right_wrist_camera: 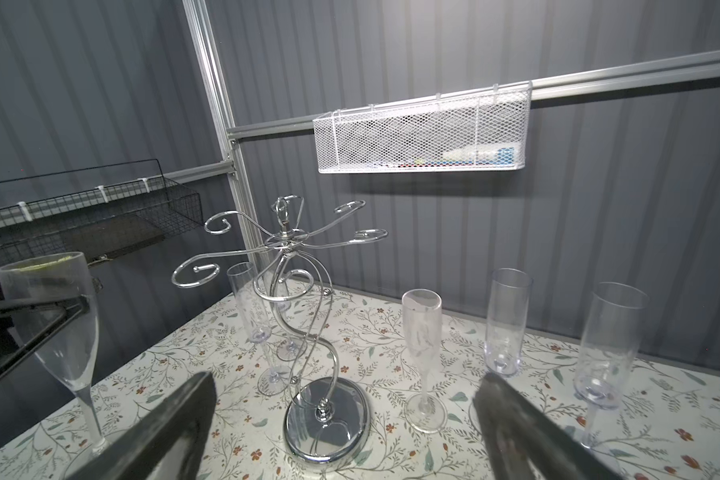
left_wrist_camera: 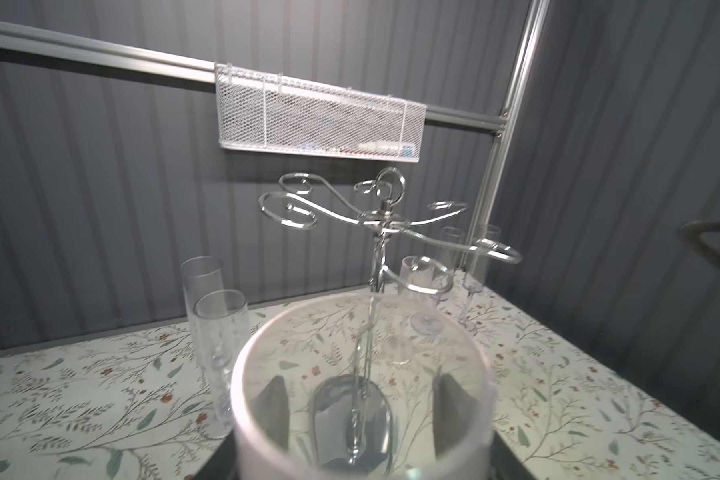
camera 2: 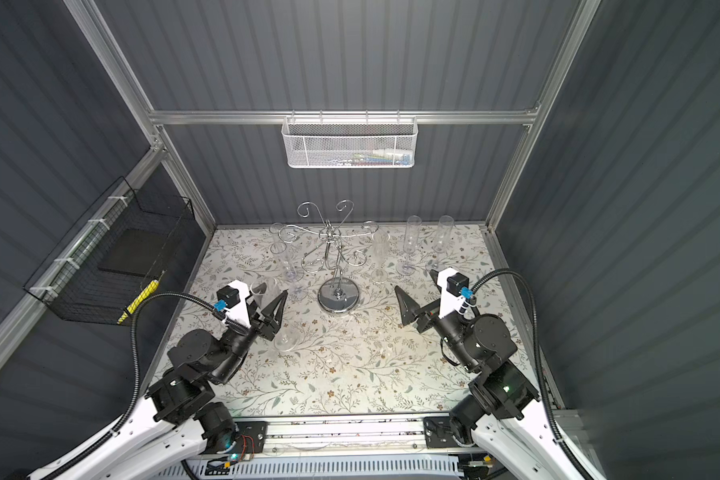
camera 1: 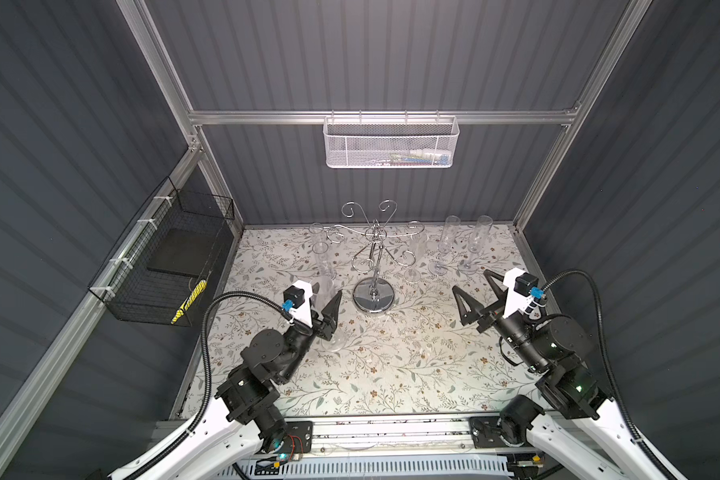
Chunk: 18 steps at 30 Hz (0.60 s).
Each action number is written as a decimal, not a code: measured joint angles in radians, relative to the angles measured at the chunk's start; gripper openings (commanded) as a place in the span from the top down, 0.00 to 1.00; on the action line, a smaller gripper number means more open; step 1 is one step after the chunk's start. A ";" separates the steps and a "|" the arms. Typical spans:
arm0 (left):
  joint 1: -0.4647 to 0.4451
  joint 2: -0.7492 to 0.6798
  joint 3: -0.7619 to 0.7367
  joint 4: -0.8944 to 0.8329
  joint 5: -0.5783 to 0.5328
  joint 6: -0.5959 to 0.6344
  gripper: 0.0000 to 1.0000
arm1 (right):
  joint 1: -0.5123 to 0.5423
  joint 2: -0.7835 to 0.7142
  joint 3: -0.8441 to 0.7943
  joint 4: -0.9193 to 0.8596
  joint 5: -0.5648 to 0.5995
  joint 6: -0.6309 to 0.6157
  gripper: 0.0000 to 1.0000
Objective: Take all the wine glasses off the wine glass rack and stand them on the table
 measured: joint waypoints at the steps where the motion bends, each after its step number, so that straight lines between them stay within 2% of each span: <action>1: 0.000 0.011 -0.025 0.036 -0.016 0.017 0.52 | 0.000 -0.003 -0.010 0.003 0.006 -0.005 0.01; 8: 0.000 0.206 -0.156 0.364 -0.124 0.138 0.51 | -0.002 -0.006 -0.074 0.050 0.060 -0.045 0.01; 13: 0.001 0.439 -0.239 0.700 -0.188 0.203 0.53 | -0.015 0.000 -0.120 0.097 0.108 -0.068 0.01; 18: 0.052 0.717 -0.271 1.022 -0.208 0.225 0.54 | -0.063 0.051 -0.148 0.147 0.136 -0.076 0.01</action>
